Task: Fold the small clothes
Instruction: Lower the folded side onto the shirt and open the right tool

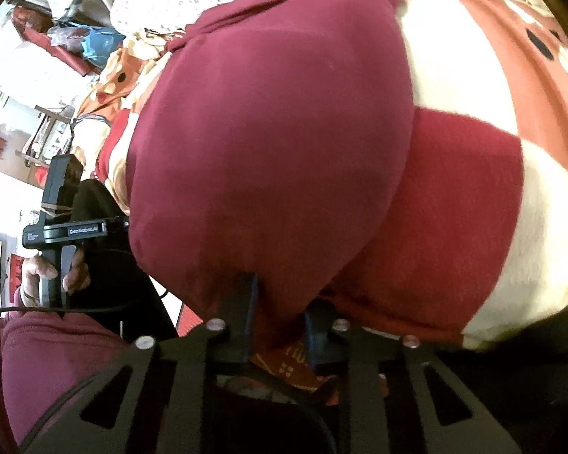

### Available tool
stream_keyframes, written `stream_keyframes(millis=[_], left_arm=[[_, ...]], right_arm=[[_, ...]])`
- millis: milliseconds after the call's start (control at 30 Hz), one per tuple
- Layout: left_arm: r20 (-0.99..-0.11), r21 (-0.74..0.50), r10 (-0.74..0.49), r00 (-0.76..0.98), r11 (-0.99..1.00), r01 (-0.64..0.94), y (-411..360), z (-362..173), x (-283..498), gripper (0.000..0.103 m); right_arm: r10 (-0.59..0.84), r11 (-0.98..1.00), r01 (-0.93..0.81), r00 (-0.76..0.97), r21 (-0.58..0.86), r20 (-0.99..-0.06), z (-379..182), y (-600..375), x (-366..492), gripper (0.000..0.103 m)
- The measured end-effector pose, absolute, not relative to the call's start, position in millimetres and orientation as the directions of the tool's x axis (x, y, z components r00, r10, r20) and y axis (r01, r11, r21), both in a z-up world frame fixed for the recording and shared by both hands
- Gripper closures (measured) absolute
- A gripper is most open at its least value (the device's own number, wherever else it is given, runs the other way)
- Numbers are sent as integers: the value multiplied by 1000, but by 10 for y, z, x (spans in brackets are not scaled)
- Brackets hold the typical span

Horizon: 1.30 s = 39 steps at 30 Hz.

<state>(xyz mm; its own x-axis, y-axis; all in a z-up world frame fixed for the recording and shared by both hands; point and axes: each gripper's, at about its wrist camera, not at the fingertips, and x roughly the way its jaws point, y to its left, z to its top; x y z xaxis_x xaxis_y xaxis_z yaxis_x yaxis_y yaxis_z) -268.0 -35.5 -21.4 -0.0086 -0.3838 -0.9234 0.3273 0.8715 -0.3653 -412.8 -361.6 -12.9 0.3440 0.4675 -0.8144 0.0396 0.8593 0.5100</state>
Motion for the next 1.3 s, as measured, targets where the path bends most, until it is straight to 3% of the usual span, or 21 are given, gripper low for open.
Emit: stream_keyframes(millis=[133, 600, 967, 1300], left_arm=[[-913, -384, -409, 12, 867, 316, -311, -153, -2693, 103], [-828, -443, -526, 195, 826, 348, 199, 625, -2672, 103], [-682, -518, -655, 324, 746, 419, 320, 1283, -2683, 103], [-568, -531, -701, 432, 713, 459, 17, 1814, -1985, 103]], right_arm=[[476, 855, 18, 365, 518, -800, -55, -3639, -4145, 89], [568, 756, -36, 534, 654, -627, 519, -4005, -4236, 91], [612, 668, -120, 650, 734, -451, 1019, -4161, -4319, 91], [542, 660, -139, 769, 738, -339, 1404, -4490, -3731, 91]])
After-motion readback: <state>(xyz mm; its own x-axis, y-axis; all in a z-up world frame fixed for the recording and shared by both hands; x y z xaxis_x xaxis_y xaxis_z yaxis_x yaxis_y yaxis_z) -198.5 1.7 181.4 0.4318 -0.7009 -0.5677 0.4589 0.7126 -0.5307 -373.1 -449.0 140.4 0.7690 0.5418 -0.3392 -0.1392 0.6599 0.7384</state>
